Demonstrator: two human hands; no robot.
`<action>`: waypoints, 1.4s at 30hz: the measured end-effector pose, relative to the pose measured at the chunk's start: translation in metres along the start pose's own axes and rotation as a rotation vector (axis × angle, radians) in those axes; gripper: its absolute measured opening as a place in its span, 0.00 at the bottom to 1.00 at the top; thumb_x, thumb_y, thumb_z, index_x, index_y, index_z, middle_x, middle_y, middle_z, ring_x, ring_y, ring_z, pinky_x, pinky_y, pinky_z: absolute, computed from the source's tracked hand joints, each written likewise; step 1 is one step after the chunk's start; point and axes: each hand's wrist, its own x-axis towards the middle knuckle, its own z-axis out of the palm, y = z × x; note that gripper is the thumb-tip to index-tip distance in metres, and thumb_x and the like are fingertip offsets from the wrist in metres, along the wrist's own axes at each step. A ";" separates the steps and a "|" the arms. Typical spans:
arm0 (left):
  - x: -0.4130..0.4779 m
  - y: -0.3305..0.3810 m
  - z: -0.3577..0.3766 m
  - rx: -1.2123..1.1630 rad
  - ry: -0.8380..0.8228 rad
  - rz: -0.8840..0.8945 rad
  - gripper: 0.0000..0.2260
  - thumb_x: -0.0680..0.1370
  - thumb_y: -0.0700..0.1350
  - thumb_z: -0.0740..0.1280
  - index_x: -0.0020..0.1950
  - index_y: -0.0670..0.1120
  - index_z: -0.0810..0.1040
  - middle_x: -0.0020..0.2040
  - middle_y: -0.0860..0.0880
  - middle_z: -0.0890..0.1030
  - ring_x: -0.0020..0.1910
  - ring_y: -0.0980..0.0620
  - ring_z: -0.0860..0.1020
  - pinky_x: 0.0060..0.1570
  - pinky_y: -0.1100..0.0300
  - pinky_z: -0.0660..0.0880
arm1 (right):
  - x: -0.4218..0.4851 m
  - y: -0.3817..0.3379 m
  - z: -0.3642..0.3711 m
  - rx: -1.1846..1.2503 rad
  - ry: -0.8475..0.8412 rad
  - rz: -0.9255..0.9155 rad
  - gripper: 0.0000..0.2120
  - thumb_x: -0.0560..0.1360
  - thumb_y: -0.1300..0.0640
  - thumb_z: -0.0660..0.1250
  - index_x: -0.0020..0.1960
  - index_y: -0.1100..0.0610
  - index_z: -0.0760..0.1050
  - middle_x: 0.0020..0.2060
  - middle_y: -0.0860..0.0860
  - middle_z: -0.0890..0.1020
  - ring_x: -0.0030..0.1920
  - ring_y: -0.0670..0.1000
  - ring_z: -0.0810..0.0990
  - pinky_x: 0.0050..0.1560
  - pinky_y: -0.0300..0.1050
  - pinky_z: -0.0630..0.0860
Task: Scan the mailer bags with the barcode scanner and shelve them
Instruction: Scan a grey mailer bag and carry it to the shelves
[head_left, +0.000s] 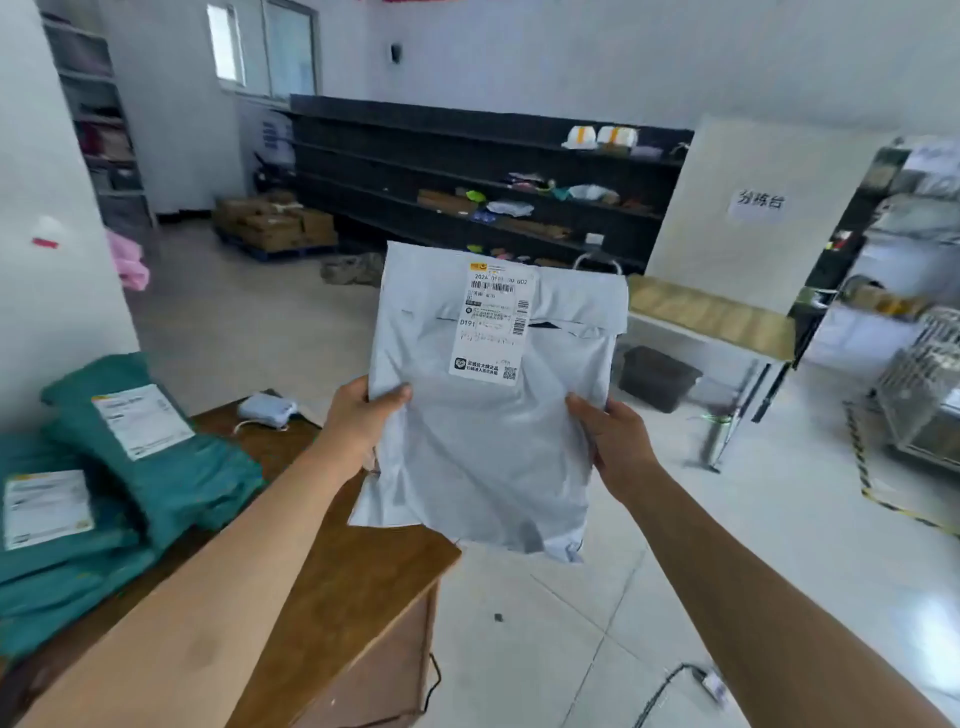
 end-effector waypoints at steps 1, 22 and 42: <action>0.009 -0.001 0.029 -0.012 -0.008 -0.001 0.03 0.75 0.37 0.69 0.42 0.43 0.79 0.31 0.54 0.83 0.34 0.51 0.81 0.42 0.56 0.79 | 0.014 -0.006 -0.024 -0.004 0.023 -0.011 0.04 0.73 0.58 0.73 0.46 0.57 0.81 0.47 0.55 0.84 0.46 0.56 0.82 0.54 0.50 0.78; 0.347 -0.019 0.347 -0.126 -0.051 0.041 0.04 0.76 0.38 0.68 0.49 0.46 0.79 0.47 0.46 0.82 0.50 0.43 0.80 0.56 0.47 0.76 | 0.418 -0.073 -0.198 -0.074 0.067 -0.062 0.14 0.72 0.60 0.73 0.54 0.68 0.79 0.53 0.64 0.82 0.50 0.62 0.82 0.55 0.56 0.80; 0.568 0.015 0.249 0.101 0.626 0.141 0.07 0.75 0.37 0.69 0.53 0.39 0.79 0.43 0.47 0.81 0.39 0.51 0.79 0.34 0.67 0.78 | 0.789 -0.080 0.068 -0.112 -0.716 -0.037 0.16 0.71 0.56 0.74 0.45 0.70 0.78 0.43 0.67 0.82 0.41 0.58 0.80 0.57 0.60 0.77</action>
